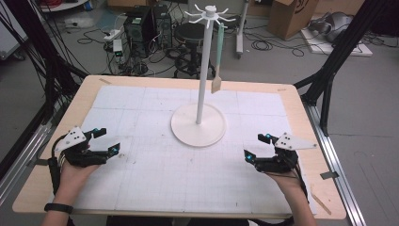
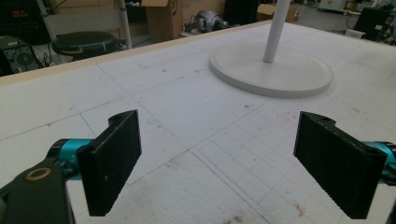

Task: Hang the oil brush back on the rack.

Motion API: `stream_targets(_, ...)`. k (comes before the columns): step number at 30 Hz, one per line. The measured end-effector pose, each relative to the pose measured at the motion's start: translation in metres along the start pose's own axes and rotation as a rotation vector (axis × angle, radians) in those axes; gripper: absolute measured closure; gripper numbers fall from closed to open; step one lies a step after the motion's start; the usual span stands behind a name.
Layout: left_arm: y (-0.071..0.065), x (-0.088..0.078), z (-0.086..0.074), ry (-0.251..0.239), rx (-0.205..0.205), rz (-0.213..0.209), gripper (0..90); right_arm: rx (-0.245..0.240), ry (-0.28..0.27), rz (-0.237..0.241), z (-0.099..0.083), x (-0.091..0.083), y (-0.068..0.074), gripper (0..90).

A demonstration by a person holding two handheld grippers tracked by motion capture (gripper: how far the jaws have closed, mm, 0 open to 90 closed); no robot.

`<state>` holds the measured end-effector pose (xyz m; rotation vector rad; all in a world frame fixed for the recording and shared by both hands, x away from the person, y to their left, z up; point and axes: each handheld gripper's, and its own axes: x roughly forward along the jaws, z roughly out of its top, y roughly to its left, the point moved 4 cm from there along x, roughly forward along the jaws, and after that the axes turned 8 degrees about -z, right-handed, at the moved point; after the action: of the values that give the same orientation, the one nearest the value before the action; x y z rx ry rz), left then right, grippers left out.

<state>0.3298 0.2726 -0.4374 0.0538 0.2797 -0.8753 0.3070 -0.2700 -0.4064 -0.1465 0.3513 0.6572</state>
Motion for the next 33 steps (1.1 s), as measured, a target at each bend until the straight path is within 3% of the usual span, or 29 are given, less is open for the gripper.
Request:
stream_targets(1,0.0,0.0,0.0,0.0,-0.003,0.0,15.5,0.021,0.021,0.0,-0.012,0.003,-0.004,16.7)
stream_targets(4,-0.001,0.0,0.0,0.003,-0.003,-0.001,15.6,0.034,0.06,-0.013,-0.024,0.006,-0.008,16.4)
stream_targets(7,-0.001,0.0,-0.001,0.009,0.002,-0.001,15.6,0.047,0.055,-0.017,-0.029,0.005,-0.012,16.3)
stream_targets(16,-0.001,0.001,-0.001,0.013,0.001,-0.002,15.5,0.075,0.051,-0.04,-0.033,0.004,-0.019,16.1)
stream_targets(33,-0.001,0.001,-0.002,0.013,-0.005,-0.003,15.6,0.085,0.052,-0.045,-0.035,0.004,-0.022,16.0)
